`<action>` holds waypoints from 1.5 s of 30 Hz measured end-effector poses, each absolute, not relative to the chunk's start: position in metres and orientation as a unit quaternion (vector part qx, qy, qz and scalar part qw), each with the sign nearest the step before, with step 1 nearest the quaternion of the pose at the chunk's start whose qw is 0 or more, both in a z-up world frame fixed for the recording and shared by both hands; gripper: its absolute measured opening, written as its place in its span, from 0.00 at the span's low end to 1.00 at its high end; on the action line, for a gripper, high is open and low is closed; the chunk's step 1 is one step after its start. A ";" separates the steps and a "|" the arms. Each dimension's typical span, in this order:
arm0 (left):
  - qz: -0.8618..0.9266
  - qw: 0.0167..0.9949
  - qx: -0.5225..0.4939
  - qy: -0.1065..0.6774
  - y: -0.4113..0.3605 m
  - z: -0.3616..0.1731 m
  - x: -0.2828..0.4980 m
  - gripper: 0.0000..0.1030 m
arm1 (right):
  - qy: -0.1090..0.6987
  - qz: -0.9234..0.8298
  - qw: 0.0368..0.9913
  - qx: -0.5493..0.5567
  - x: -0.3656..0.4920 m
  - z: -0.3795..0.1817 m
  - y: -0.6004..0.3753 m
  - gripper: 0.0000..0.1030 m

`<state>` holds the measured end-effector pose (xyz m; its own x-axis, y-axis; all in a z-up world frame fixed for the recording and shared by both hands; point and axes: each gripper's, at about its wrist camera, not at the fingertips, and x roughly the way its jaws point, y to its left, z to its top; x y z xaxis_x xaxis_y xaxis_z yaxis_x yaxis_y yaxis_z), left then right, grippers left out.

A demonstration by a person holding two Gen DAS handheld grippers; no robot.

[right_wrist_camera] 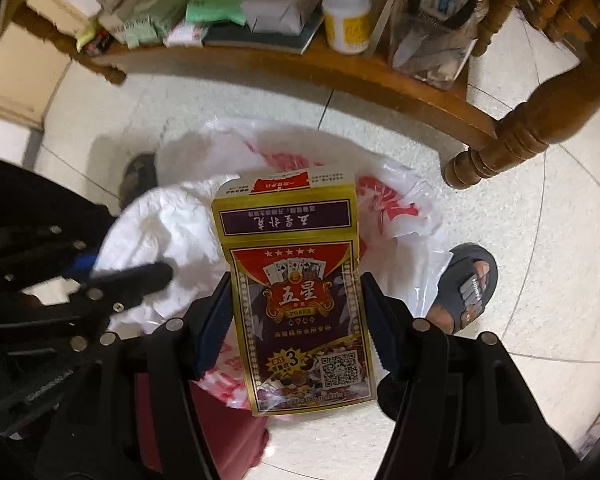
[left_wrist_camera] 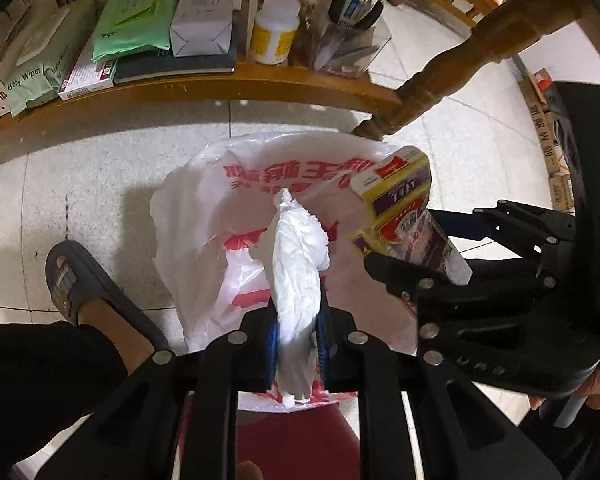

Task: Collect trash
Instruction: 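Open both tools to drop the tissue and card box into the bag, then raise both tools back over the table toward the remaining items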

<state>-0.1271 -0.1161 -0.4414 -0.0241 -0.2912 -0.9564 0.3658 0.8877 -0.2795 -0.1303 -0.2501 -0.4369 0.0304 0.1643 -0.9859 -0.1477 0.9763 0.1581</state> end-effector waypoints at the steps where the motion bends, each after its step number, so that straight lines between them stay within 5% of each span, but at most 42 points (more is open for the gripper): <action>1: -0.231 0.699 0.028 0.676 -0.117 -0.442 -0.126 0.18 | 0.691 0.111 0.715 0.008 -0.130 -0.440 -0.249 0.59; 13: -0.215 0.701 0.015 0.679 -0.105 -0.444 -0.119 0.58 | 0.703 0.093 0.705 0.027 -0.126 -0.449 -0.258 0.72; 18: -0.212 0.714 0.008 0.667 -0.104 -0.433 -0.116 0.58 | 0.699 0.097 0.707 0.038 -0.127 -0.444 -0.259 0.73; 25: -0.193 0.750 0.000 0.633 -0.095 -0.400 -0.110 0.83 | 0.684 0.101 0.721 0.053 -0.132 -0.412 -0.263 0.77; 33: -0.152 0.813 -0.001 0.562 -0.074 -0.334 -0.100 0.92 | 0.646 0.112 0.753 0.057 -0.138 -0.356 -0.269 0.79; 45: -0.111 0.872 0.044 0.475 -0.054 -0.246 -0.100 0.92 | 0.569 0.119 0.812 0.048 -0.157 -0.255 -0.276 0.81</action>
